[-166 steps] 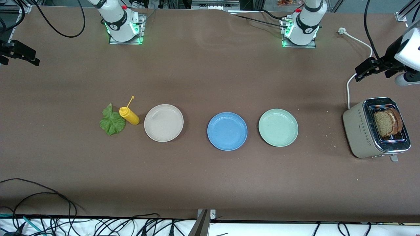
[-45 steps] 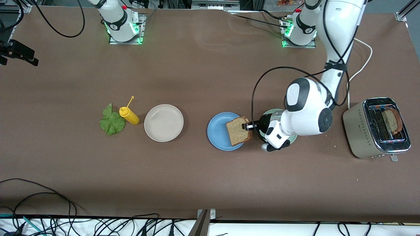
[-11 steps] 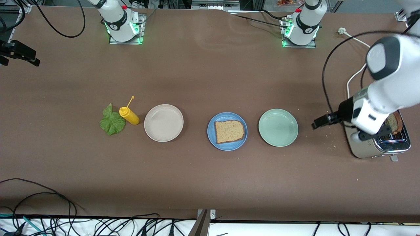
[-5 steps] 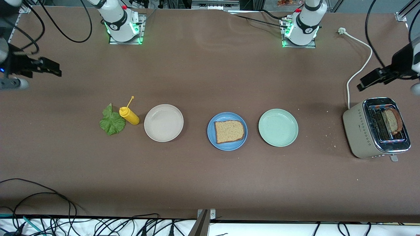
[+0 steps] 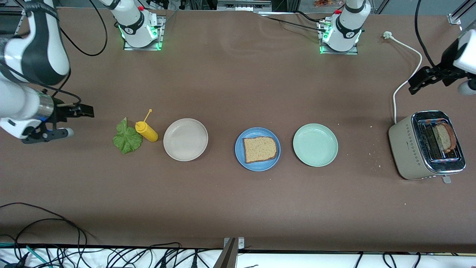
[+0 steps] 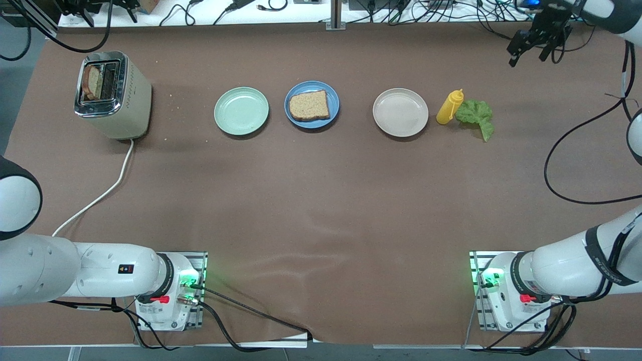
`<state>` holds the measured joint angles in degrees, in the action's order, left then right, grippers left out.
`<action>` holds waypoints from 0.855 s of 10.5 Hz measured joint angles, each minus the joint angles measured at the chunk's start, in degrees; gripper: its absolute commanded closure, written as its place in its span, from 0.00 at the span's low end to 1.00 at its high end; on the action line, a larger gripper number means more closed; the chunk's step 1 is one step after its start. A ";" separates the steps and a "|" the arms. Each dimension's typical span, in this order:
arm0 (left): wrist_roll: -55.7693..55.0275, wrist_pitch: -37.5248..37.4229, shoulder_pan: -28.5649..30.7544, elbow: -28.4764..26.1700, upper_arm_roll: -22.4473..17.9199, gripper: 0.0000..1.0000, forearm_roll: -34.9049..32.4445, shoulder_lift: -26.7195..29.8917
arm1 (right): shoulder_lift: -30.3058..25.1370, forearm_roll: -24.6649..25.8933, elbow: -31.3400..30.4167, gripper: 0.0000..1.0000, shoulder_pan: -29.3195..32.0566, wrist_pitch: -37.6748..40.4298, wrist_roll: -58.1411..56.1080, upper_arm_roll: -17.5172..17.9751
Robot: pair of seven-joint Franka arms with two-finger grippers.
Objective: Make sandwich in blue plate with both arms
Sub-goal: 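Raise the left gripper away while the right gripper reaches the lettuce, then grasp the green lettuce leaf with the right gripper and lift it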
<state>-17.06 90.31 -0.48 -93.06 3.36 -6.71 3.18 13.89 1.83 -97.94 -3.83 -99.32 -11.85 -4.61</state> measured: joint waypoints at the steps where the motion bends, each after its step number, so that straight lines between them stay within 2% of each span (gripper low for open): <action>1: 0.00 -0.01 0.31 -0.08 0.90 0.00 -0.17 0.00 | 0.41 0.00 -3.44 0.00 0.02 -3.97 -0.28 -0.02; 5: 10.46 -0.01 4.10 -0.10 0.98 0.00 1.33 0.02 | 4.54 0.01 -14.85 0.00 -0.02 -19.85 -0.55 -0.01; 8: 11.42 -0.01 4.68 -0.09 1.11 0.00 2.42 0.04 | 7.76 0.01 -21.36 0.00 -0.11 -30.84 -0.61 0.09; 9: 11.42 -0.97 4.55 0.02 1.12 0.00 3.37 0.04 | 9.24 0.01 -22.58 0.09 -0.19 -33.09 -0.61 0.14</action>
<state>-5.64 89.34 4.07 -93.04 4.48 -3.34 3.22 23.14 1.84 -120.52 -4.02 -132.41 -12.46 -4.47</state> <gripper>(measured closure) 0.000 0.000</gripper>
